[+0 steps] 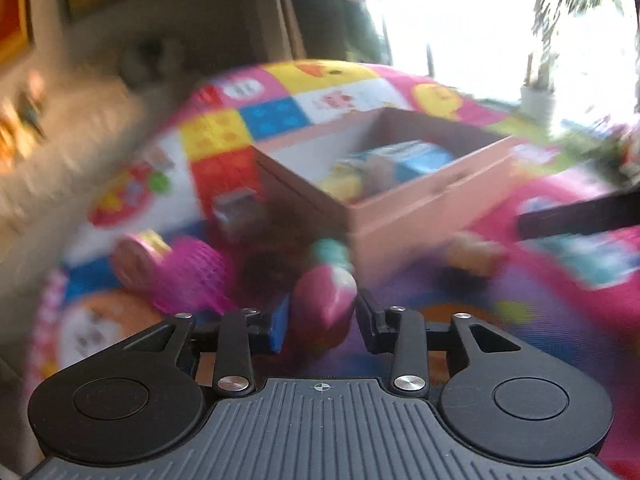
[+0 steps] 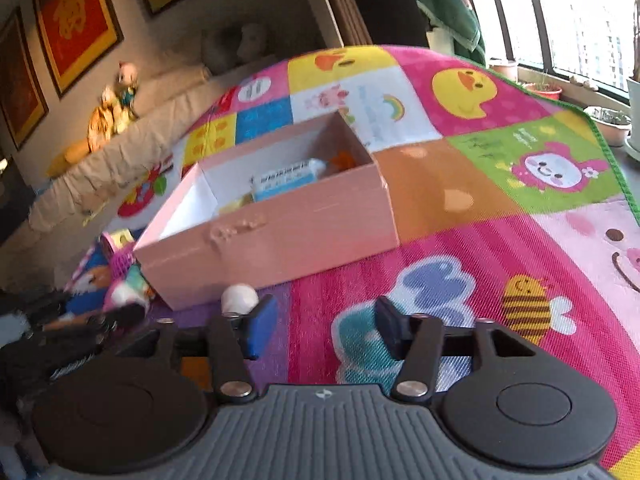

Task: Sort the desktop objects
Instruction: 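Grasp the white bottle with the right tool while the left tool grasps the pink cat toy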

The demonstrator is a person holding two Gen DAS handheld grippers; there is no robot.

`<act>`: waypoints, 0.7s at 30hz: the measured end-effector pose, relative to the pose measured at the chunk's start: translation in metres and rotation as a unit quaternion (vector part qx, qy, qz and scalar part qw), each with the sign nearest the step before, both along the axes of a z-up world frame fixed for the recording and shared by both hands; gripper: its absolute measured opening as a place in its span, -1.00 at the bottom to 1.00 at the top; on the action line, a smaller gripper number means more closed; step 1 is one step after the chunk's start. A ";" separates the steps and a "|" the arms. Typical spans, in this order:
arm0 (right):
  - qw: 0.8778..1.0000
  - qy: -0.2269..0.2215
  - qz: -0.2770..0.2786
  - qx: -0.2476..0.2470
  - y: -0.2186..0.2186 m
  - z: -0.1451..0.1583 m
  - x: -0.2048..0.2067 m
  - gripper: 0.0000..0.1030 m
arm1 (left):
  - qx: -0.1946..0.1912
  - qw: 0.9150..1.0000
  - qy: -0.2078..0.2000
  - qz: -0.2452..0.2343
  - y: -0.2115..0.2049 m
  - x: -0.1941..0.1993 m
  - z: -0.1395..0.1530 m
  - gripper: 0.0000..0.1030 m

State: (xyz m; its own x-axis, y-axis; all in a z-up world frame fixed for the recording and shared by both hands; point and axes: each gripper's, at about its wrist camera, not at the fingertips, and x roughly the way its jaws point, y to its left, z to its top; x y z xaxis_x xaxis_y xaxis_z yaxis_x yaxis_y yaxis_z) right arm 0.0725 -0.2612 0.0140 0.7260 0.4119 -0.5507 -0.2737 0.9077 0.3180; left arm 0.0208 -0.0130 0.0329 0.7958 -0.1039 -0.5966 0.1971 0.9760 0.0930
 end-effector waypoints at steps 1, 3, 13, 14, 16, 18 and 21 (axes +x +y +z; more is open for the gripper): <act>1.000 0.003 -0.001 -0.001 0.001 -0.001 0.001 0.18 | -0.051 0.998 0.027 -0.013 0.005 -0.004 0.005 -0.23; 1.000 0.004 0.003 -0.001 0.001 -0.001 0.001 0.18 | -0.124 0.990 0.060 -0.039 0.011 -0.008 0.010 -0.23; 1.000 -0.003 0.005 -0.010 0.004 0.000 -0.001 0.31 | -0.066 0.997 0.032 0.030 0.028 -0.011 0.005 0.45; 1.000 -0.004 0.005 -0.011 0.005 0.000 -0.001 0.31 | -0.050 0.998 0.018 0.039 0.030 -0.012 0.007 0.52; 1.000 -0.006 0.009 -0.014 0.006 0.000 -0.002 0.31 | -0.036 0.998 0.007 0.046 0.035 -0.016 0.010 0.59; 1.000 -0.008 0.017 -0.024 0.011 0.000 -0.002 0.32 | -0.053 0.998 0.020 0.038 0.040 -0.018 0.011 0.62; 0.998 -0.003 0.057 -0.038 0.025 0.003 -0.001 0.29 | -0.060 0.997 0.034 0.031 0.039 -0.020 0.008 0.69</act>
